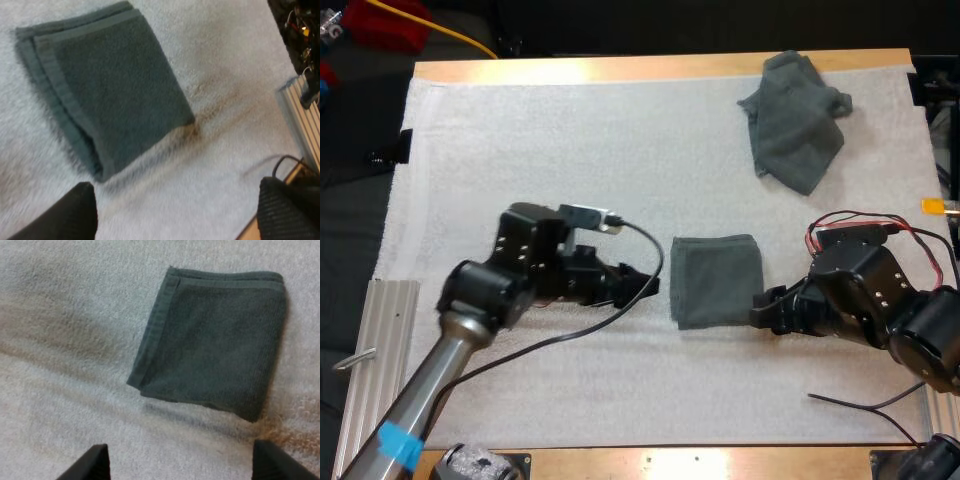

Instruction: Pick towel from pile, fold and stack

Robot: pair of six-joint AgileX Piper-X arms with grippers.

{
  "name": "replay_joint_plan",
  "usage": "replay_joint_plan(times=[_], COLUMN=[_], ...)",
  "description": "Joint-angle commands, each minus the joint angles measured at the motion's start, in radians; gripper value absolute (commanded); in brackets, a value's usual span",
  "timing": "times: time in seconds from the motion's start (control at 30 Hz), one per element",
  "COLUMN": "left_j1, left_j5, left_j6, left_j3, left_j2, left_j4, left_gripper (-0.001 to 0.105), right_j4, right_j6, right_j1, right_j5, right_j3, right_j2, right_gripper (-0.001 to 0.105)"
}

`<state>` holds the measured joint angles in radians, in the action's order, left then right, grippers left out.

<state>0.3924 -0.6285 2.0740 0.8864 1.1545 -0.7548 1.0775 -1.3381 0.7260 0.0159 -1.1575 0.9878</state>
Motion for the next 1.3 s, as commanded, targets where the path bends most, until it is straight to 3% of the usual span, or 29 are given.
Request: replay_joint_plan(times=[0.0, 0.3, 0.5, 0.97, 1.13, 1.17, 1.27], left_j1=[0.018, 0.070, 0.092, 0.117, 0.117, 0.119, 0.126], left_j5=[0.026, 0.049, 0.049, 0.047, -0.006, -0.062, -0.080], left_j6=[0.036, 0.143, 0.169, 0.241, 0.269, 0.307, 0.335], left_j3=[0.004, 0.004, 0.004, 0.004, 0.004, 0.004, 0.004], left_j2=[0.021, 0.259, 0.374, 0.532, 0.553, 0.567, 0.584], left_j4=[0.038, 0.191, 0.230, 0.312, 0.357, 0.399, 0.423], left_gripper=[0.065, 0.065, 0.065, 0.065, 0.065, 0.065, 0.065], right_j4=[0.011, 0.011, 0.011, 0.011, 0.011, 0.011, 0.011], right_j6=[-0.001, -0.001, -0.001, 0.002, 0.002, 0.002, 0.002], right_j1=[0.000, 0.000, 0.000, 0.000, 0.000, 0.000, 0.000], right_j5=[-0.006, -0.006, -0.006, -0.004, -0.004, -0.004, -0.004], right_j3=[-0.007, -0.007, -0.007, -0.007, -0.007, -0.007, -0.007], right_j2=[-0.006, -0.006, -0.006, -0.006, -0.006, -0.006, -0.006], right_gripper=[0.058, 0.058, 0.058, 0.058, 0.058, 0.058, 0.058])
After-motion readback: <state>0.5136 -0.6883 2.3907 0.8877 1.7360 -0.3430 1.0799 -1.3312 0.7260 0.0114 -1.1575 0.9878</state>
